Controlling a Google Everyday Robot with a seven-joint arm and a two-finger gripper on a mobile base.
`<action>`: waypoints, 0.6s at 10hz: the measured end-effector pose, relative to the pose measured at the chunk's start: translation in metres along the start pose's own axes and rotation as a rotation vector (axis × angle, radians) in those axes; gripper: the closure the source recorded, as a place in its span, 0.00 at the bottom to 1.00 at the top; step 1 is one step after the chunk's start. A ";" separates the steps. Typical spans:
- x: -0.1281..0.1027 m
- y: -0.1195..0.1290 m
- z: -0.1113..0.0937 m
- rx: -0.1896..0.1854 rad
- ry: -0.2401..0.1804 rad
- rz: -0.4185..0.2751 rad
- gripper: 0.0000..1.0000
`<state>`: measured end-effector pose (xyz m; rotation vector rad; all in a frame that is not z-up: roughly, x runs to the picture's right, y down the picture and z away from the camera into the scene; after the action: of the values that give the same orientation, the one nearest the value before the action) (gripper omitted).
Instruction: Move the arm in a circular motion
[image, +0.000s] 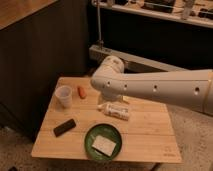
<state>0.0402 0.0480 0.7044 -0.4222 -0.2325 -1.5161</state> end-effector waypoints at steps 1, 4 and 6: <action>0.003 0.000 0.001 0.003 -0.001 -0.001 0.20; 0.019 -0.003 -0.002 0.089 0.015 -0.036 0.20; 0.060 -0.007 -0.003 0.136 0.037 -0.056 0.20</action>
<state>0.0359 -0.0085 0.7268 -0.2811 -0.3183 -1.5511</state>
